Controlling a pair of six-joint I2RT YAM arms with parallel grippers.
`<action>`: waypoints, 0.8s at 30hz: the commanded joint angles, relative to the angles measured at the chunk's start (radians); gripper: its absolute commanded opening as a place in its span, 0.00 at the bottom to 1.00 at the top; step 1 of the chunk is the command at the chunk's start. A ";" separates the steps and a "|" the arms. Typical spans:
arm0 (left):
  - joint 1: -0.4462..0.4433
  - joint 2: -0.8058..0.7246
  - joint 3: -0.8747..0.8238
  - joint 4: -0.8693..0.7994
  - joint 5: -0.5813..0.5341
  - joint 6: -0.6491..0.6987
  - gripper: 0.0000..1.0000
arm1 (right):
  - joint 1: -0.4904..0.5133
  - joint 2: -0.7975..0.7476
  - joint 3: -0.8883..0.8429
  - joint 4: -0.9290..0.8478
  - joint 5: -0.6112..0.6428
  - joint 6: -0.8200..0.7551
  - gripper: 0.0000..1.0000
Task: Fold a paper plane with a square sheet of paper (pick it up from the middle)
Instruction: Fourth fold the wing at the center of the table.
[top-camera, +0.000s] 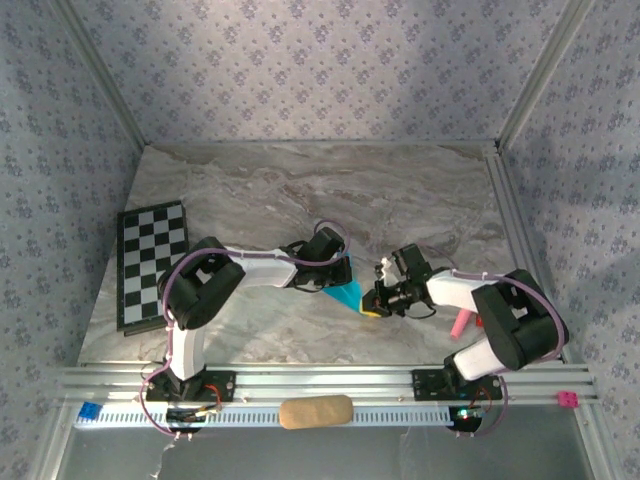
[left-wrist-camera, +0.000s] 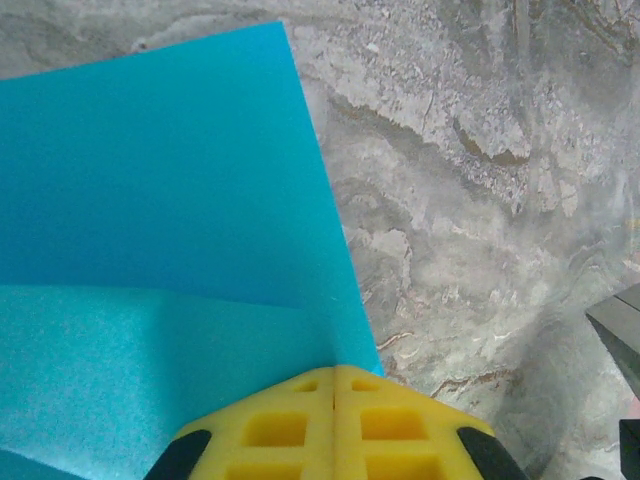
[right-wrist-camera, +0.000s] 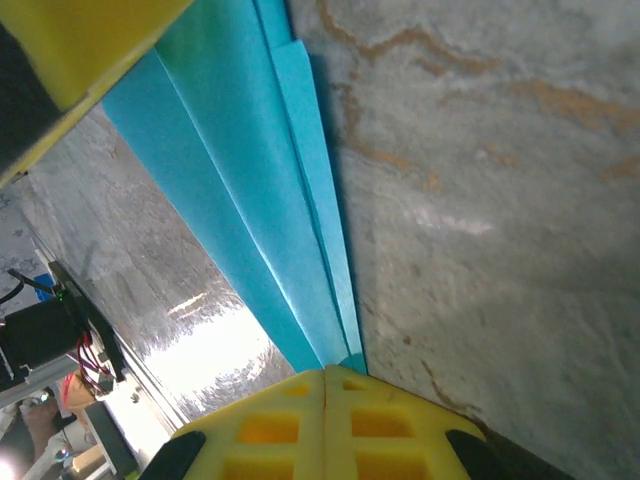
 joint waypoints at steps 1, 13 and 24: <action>0.020 0.036 -0.031 -0.089 -0.056 -0.004 0.07 | 0.004 -0.026 -0.044 -0.159 0.077 -0.031 0.00; 0.017 0.023 -0.047 -0.063 -0.052 0.002 0.07 | -0.009 -0.231 0.055 -0.228 0.036 -0.022 0.00; 0.016 0.022 -0.053 -0.032 -0.043 0.005 0.07 | 0.012 0.007 0.152 -0.010 -0.031 0.075 0.00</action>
